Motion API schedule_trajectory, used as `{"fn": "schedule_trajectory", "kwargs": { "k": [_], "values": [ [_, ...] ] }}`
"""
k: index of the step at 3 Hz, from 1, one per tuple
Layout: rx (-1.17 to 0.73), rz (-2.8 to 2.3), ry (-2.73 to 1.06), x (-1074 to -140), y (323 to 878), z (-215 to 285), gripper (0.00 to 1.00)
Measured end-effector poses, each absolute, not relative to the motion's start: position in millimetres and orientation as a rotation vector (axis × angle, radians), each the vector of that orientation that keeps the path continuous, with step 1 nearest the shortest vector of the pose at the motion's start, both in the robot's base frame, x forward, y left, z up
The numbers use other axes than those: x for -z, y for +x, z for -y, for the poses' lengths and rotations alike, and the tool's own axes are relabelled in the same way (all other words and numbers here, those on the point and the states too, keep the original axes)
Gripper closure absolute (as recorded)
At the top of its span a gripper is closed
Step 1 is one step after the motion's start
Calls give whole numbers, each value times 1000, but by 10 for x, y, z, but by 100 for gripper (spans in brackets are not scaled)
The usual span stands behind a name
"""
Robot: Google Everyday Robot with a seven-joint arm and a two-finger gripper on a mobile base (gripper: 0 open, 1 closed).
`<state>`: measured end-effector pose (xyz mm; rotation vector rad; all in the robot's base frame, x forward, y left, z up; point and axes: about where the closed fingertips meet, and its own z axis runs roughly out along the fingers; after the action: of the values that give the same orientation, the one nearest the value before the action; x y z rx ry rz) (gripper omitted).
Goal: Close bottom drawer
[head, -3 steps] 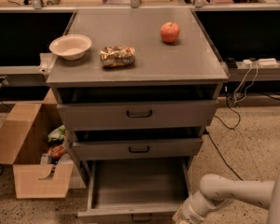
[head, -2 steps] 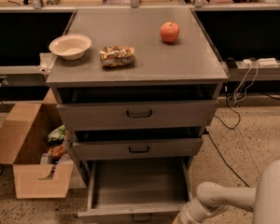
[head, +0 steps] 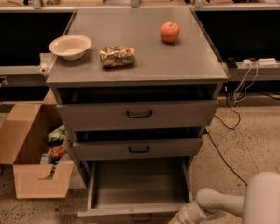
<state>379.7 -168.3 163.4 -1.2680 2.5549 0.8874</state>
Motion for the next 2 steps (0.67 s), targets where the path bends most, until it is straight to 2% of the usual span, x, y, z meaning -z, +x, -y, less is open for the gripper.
{"fn": "schedule_trajectory", "kwargs": {
  "k": [1,2],
  "values": [
    [-808,-2547,-1196,-1529,4065,1703,100],
    [-808,-2547,-1196,-1529,4065,1703,100]
  ]
}}
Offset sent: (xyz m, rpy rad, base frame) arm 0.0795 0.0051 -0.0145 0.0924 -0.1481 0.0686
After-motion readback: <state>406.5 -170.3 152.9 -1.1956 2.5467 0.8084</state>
